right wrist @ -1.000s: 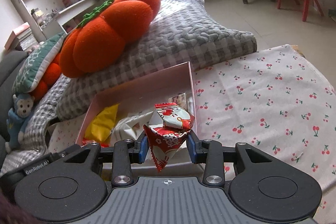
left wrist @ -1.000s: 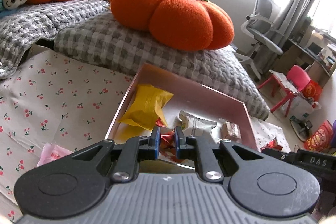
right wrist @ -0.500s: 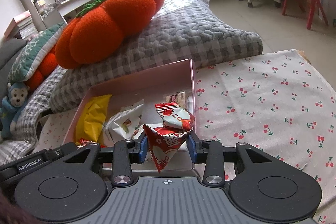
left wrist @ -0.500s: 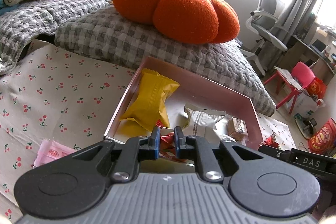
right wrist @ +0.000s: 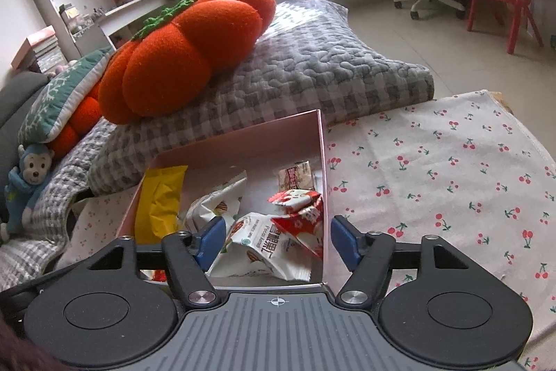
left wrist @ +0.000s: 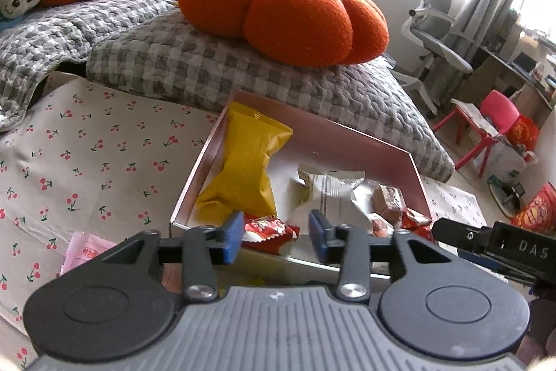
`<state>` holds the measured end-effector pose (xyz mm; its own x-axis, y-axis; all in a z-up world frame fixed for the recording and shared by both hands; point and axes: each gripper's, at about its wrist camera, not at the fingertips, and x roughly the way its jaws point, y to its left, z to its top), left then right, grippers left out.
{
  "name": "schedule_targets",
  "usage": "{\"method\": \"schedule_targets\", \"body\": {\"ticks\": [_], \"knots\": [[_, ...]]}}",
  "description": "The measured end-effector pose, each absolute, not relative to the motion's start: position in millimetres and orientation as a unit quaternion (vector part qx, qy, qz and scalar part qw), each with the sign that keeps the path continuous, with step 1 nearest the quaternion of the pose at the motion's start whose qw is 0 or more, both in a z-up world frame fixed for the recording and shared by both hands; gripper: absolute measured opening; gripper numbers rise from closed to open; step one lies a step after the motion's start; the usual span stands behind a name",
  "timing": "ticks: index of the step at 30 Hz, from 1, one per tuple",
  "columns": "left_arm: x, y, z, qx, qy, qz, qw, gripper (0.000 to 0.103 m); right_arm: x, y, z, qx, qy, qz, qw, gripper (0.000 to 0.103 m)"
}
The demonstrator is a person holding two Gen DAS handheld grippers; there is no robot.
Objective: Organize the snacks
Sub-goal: 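Open both tools to release the candies in the box and withdraw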
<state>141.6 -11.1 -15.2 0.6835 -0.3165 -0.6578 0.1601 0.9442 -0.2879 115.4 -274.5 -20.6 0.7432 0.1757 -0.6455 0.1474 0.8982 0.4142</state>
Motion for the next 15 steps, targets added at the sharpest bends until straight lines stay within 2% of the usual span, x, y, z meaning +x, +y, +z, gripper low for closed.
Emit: {"method": "schedule_targets", "body": {"ticks": [8, 15], "knots": [[132, -11, -8, -0.075, 0.387, -0.144, 0.908, 0.069, 105, -277, -12, 0.219, 0.37, 0.01, 0.903, 0.083], [120, 1, -4, -0.044, 0.4, -0.148, 0.903, 0.089, 89, -275, -4, 0.223, 0.384, 0.01, 0.896, 0.091]]}}
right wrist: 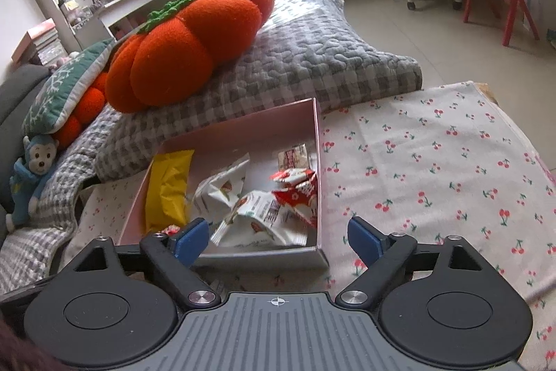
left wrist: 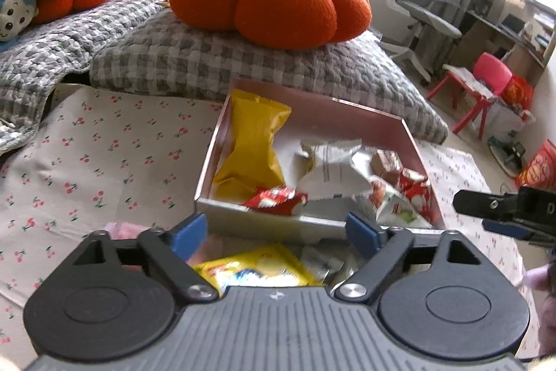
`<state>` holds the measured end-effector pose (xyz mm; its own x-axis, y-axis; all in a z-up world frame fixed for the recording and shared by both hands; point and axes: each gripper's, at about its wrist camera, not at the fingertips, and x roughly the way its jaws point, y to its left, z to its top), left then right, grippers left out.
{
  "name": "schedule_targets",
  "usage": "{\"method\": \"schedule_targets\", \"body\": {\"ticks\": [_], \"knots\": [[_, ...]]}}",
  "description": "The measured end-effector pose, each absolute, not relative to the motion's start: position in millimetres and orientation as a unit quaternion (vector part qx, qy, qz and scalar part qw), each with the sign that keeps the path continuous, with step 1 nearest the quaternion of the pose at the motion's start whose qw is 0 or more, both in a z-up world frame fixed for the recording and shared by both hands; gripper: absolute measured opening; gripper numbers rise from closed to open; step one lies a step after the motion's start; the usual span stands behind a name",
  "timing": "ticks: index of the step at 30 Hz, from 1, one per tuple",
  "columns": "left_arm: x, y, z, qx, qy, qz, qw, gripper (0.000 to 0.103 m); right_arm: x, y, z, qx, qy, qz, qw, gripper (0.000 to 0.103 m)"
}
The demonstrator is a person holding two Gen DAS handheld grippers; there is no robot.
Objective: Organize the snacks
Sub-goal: 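Open both tools to release the candies in the box and withdraw, then lower the left tool onto the yellow biscuit bag while the right tool approaches the white milk-bread packet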
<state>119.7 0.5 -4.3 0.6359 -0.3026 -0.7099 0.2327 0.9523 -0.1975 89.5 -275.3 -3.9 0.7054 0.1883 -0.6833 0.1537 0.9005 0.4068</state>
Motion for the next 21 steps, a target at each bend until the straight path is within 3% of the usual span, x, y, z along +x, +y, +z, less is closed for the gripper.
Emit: {"method": "schedule_targets", "body": {"ticks": [7, 21], "knots": [[106, 17, -6, -0.002, 0.412, -0.145, 0.9, 0.098, 73, -264, -3, 0.202, 0.401, 0.011, 0.893, 0.095], [86, 59, -28, 0.062, 0.415, -0.141, 0.897, 0.101, 45, -249, -15, 0.154, 0.416, 0.011, 0.896, 0.096]]}}
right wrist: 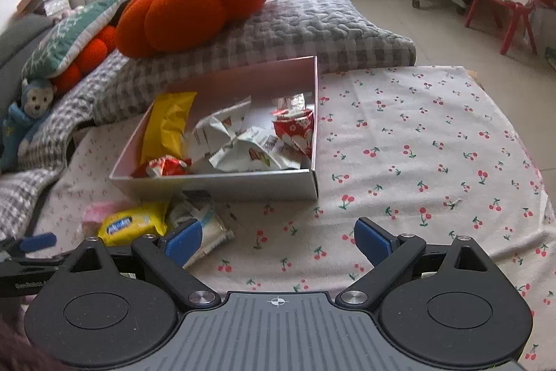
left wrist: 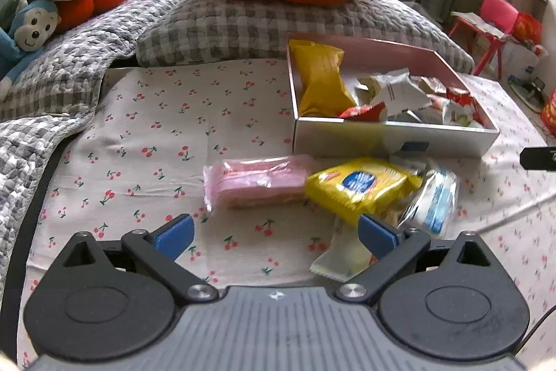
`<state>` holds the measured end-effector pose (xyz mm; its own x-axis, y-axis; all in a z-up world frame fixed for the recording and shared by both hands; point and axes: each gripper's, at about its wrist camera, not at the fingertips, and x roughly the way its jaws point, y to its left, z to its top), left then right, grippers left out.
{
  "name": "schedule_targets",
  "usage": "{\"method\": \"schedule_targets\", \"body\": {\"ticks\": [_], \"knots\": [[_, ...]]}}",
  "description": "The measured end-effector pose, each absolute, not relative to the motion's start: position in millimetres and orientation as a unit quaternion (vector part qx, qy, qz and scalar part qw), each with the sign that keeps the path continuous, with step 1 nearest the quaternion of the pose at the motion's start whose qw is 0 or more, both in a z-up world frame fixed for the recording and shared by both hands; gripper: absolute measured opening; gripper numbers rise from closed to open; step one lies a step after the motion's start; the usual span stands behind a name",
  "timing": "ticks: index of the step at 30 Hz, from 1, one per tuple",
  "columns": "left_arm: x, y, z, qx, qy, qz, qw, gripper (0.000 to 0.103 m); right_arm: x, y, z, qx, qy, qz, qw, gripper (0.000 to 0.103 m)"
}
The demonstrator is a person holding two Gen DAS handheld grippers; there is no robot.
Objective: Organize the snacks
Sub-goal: 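Lower the left tool onto the yellow biscuit bag while the right tool approaches the white milk-bread packet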
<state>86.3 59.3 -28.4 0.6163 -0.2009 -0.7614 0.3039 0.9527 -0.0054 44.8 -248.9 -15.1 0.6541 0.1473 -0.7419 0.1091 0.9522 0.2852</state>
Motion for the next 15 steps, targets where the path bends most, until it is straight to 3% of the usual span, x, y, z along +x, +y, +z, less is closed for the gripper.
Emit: {"method": "schedule_targets", "body": {"ticks": [9, 15], "knots": [[88, 54, -35, 0.079, 0.38, -0.203, 0.899, 0.1, 48, -231, -28, 0.135, 0.435, 0.021, 0.89, 0.096], [99, 36, -33, 0.075, 0.371, -0.235, 0.895, 0.078, 56, -223, -32, 0.135, 0.436, 0.019, 0.89, 0.096]]}}
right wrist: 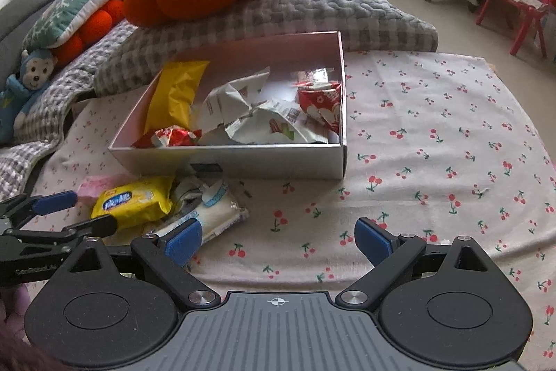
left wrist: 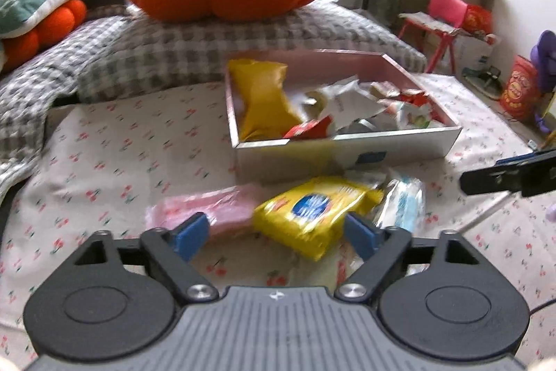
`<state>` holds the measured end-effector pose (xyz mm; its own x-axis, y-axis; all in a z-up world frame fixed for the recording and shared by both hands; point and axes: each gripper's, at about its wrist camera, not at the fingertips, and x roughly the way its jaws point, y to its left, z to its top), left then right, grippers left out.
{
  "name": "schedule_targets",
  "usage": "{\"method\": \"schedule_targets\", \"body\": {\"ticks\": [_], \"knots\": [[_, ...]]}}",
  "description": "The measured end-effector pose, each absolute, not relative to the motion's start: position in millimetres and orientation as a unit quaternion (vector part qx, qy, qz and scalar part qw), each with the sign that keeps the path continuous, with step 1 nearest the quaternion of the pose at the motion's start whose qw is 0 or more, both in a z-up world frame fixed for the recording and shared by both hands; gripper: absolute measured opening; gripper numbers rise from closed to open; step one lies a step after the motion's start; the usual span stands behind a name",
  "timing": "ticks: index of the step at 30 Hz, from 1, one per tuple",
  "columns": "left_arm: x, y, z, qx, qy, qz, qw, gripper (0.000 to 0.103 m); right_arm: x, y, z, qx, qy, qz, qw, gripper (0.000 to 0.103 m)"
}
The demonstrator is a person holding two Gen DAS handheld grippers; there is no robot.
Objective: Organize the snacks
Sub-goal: 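Lower the left tool onto the yellow biscuit bag while the right tool approaches the white milk-bread packet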
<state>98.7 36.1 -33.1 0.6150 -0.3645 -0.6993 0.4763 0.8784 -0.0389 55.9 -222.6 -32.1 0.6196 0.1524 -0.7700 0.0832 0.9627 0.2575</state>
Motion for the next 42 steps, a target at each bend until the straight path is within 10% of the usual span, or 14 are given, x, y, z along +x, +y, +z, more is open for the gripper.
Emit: {"method": "schedule_targets", "body": {"ticks": [18, 42], "knots": [[107, 16, -32, 0.103, 0.408, -0.283, 0.862, 0.051, 74, -210, -50, 0.177, 0.448, 0.037, 0.875, 0.094], [100, 11, -44, 0.126, 0.429, -0.3, 0.843, 0.071, 70, -200, -61, 0.083, 0.426, 0.056, 0.899, 0.061]]}}
